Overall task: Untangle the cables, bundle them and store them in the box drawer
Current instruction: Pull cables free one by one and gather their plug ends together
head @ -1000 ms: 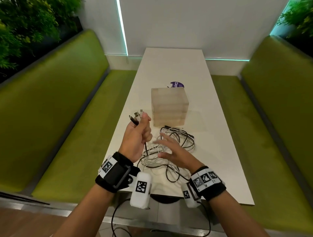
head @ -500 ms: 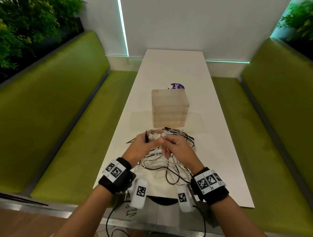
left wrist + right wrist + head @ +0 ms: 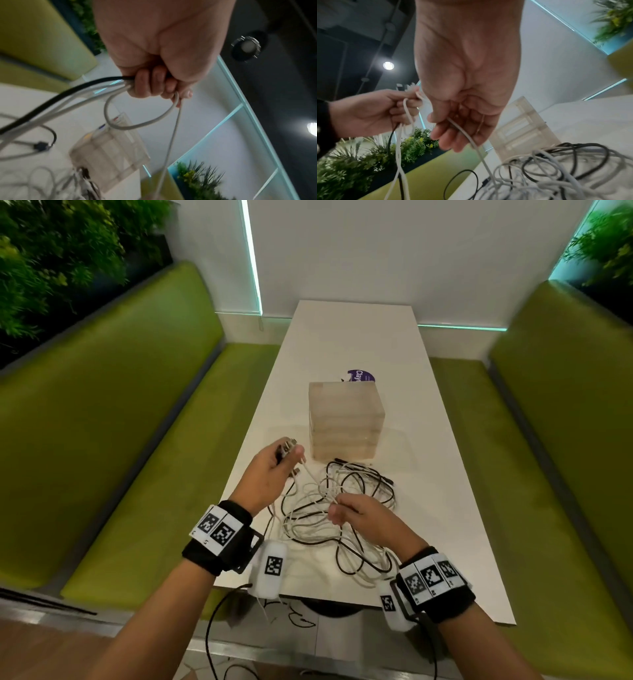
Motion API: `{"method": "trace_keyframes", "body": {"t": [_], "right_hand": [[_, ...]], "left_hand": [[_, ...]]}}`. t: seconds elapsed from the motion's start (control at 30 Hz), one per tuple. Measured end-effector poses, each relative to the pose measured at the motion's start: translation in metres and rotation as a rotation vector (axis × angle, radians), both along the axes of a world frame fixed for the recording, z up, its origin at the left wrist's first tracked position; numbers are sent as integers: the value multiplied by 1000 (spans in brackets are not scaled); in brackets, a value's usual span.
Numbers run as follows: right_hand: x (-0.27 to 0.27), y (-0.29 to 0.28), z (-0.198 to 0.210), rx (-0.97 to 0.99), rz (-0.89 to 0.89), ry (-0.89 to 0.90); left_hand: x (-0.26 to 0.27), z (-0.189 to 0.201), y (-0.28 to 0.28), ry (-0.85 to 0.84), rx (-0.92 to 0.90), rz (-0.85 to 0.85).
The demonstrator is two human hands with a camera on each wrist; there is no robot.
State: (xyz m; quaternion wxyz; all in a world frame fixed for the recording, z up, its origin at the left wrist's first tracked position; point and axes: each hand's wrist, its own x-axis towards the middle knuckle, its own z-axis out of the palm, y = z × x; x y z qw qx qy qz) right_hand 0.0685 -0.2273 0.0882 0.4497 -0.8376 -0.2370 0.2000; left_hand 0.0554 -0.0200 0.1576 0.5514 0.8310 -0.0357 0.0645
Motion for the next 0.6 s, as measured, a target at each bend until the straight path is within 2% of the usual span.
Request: {"method": "trace_keyframes", "body": {"t": [0.07, 0.13, 0.27, 0.37, 0.43, 0.53, 0.6], "right_hand": [[0, -2, -4, -18, 13, -8], [2, -5, -11, -47, 13, -23], [12, -8, -28, -103, 12, -56], [21, -13, -31, -126, -99, -62], [22, -15, -25, -56, -159, -120], [20, -9, -9, 33, -188, -237], [18, -3, -1, 41, -193, -319]], "left_hand": [[-2, 1, -3, 1, -218, 33], [-6, 2, -9, 18, -357, 9], [-10, 13, -17, 78, -542, -44], [-12, 20, -21, 52, -571, -84], [-12, 16, -24, 50, -440, -38], [-11, -3, -33, 122, 73, -6], [-12, -18, -42, 173, 214, -52]]}}
